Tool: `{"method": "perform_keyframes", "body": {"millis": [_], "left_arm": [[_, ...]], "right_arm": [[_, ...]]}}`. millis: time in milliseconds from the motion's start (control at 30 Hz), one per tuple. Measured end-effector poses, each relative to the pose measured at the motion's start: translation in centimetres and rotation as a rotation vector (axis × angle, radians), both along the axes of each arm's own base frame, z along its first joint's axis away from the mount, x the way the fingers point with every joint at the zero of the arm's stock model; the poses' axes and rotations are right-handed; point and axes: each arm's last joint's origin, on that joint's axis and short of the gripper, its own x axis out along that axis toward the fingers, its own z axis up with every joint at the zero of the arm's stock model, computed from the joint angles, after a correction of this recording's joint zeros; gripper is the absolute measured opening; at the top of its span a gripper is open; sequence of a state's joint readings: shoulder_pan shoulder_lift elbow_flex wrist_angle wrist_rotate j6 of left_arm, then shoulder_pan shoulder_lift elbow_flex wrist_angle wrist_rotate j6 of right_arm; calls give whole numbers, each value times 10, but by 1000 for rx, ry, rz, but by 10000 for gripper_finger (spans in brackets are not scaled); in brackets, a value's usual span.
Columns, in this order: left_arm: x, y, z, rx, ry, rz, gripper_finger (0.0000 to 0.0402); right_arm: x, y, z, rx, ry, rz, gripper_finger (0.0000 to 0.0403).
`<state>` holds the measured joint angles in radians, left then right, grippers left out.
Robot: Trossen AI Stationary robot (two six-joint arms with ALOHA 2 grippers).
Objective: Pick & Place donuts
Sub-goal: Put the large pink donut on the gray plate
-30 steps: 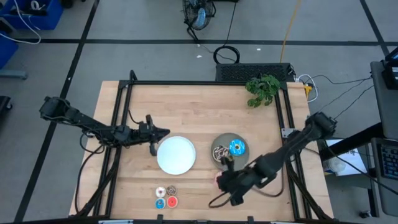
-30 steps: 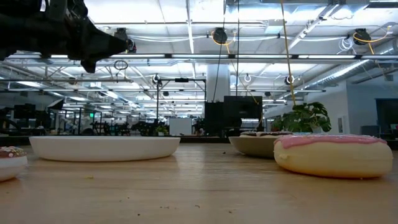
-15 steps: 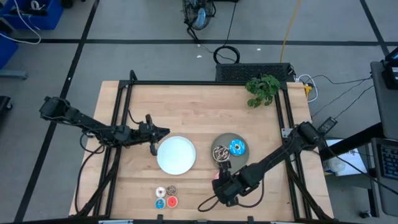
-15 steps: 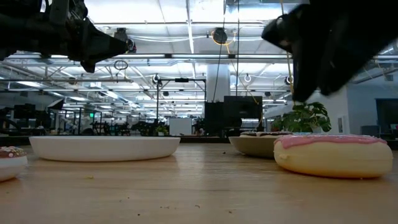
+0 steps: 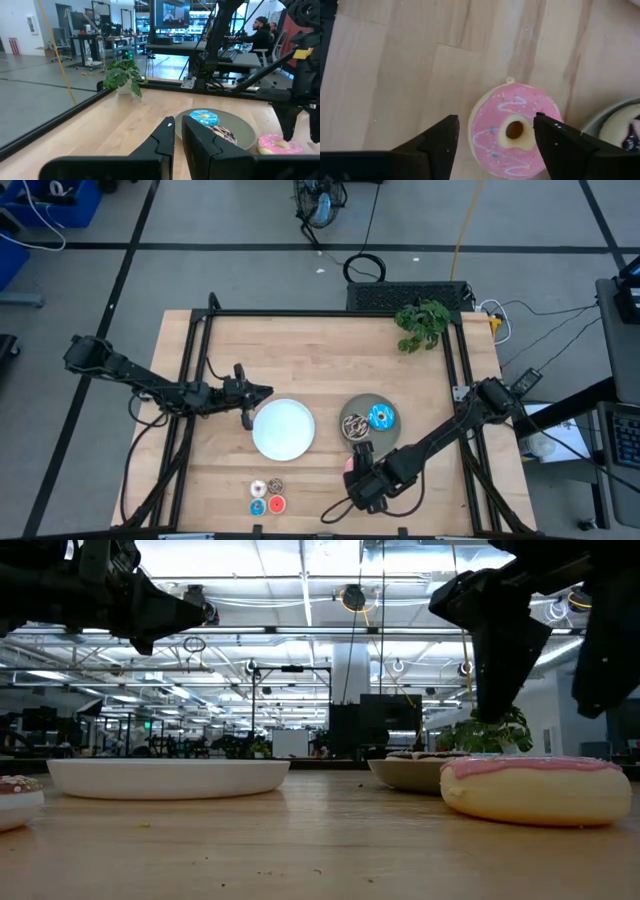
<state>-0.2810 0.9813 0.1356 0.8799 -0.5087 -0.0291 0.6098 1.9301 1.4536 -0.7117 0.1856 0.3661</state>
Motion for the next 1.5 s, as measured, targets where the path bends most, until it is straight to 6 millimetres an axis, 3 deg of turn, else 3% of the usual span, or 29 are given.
{"method": "perform_keyframes", "body": {"millis": [300,600,733,867,1000,1167,1367,1500], "left_arm": [[0,0,0,-3,0,0,42],[0,0,0,-2,1,0,42],[0,0,0,-2,1,0,42],[0,0,0,-2,1,0,42],[0,0,0,-2,0,-1,42],[0,0,0,-1,2,-1,42],[0,0,-1,1,6,-1,42],[0,0,-1,2,6,-1,42]], "right_arm": [[-11,-7,-34,21,14,18,230],[-18,-18,-55,39,0,-20,196],[-18,-17,-57,52,-8,-23,153],[-19,-18,-53,63,-7,-1,78],[-25,-21,-36,63,-22,54,13],[-33,-24,10,88,-135,63,24],[-55,-37,64,104,-273,40,7],[-73,-51,82,97,-253,-29,8]]}}
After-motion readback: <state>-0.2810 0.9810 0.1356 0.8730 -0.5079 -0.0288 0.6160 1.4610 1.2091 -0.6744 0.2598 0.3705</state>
